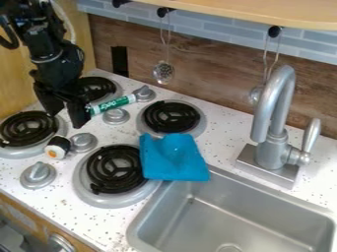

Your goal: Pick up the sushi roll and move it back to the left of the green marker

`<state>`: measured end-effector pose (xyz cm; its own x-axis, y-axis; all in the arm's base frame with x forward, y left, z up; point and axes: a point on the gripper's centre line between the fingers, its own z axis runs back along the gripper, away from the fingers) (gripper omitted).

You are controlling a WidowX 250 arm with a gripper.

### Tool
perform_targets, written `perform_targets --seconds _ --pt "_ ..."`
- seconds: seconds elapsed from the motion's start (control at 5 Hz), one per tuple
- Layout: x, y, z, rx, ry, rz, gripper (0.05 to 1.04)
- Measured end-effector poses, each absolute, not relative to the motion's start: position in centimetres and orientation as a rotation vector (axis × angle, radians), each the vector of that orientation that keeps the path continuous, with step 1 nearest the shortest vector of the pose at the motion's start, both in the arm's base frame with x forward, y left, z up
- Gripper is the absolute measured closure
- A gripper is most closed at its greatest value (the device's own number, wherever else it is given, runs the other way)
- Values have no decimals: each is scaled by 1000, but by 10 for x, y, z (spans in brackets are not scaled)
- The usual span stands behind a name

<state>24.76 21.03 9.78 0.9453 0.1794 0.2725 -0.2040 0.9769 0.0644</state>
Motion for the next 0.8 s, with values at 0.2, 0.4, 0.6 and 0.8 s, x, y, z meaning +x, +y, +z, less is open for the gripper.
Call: perform_targets --seconds 0.2,0.4,0.6,0.8 --pt "243 228 75 91 -255 277 83" --pt "240 246 73 113 -270 320 83" --pt "231 256 67 120 -257 366 83" --pt "234 260 57 107 -239 352 83"
